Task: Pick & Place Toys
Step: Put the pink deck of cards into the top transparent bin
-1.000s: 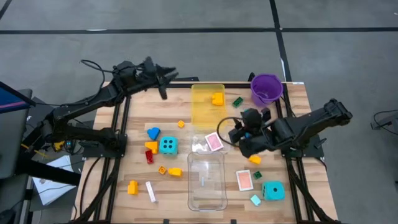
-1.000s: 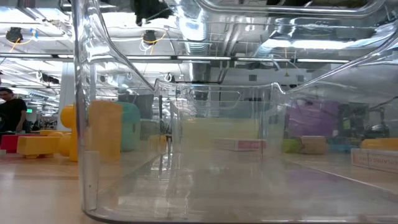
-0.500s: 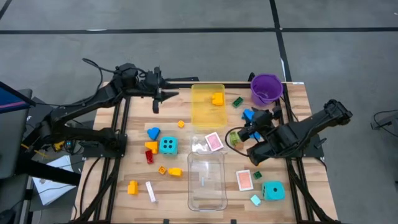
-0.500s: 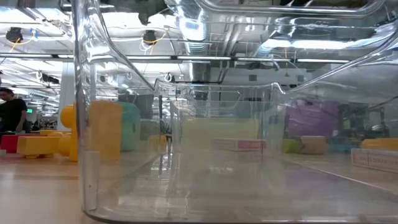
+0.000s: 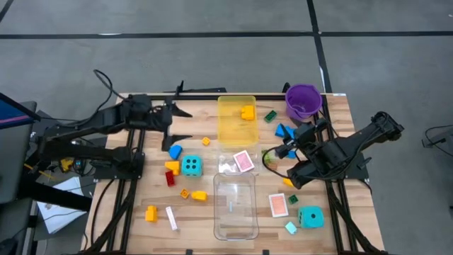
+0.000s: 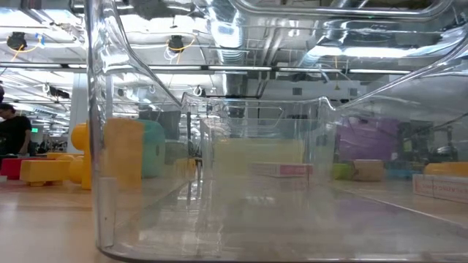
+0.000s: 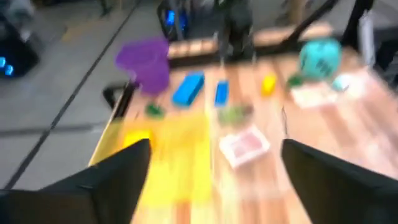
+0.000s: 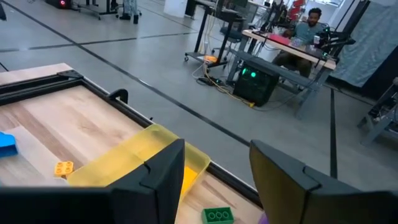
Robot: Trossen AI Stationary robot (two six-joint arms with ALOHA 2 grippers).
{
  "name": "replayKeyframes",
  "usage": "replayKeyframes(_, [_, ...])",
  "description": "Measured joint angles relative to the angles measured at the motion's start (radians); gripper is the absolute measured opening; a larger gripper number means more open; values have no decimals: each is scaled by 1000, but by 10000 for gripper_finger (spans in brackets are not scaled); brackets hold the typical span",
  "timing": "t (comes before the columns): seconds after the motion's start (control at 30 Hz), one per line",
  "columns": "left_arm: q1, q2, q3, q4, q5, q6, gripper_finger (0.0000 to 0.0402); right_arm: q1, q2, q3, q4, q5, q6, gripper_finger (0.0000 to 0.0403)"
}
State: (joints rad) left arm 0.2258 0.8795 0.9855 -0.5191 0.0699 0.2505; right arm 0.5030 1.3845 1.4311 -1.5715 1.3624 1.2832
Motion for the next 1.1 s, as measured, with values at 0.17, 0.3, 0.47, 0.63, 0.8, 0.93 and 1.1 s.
replayKeyframes(0.17, [-110,-7,0,-231,7,-54,381,1,1,0,0,-3,0,173])
replayKeyframes(0.3, [-238,21,0,-276,40,-138,345,0,1,0,1,-4,0,173])
replayKeyframes(0.47, [-466,79,0,-248,68,-136,306,1,1,0,3,-23,12,173])
replayKeyframes(0.63, [-717,167,0,-230,11,-52,288,15,1,0,3,-37,28,173])
replayKeyframes(0.8, [-892,264,0,-201,-141,-102,285,39,1,0,5,-38,53,173])
replayKeyframes(0.93, [-984,350,0,-198,-203,-146,285,56,1,0,5,-39,78,173])
replayKeyframes(1.1, [-1023,463,0,-199,-203,-183,285,73,1,0,14,-42,80,173])
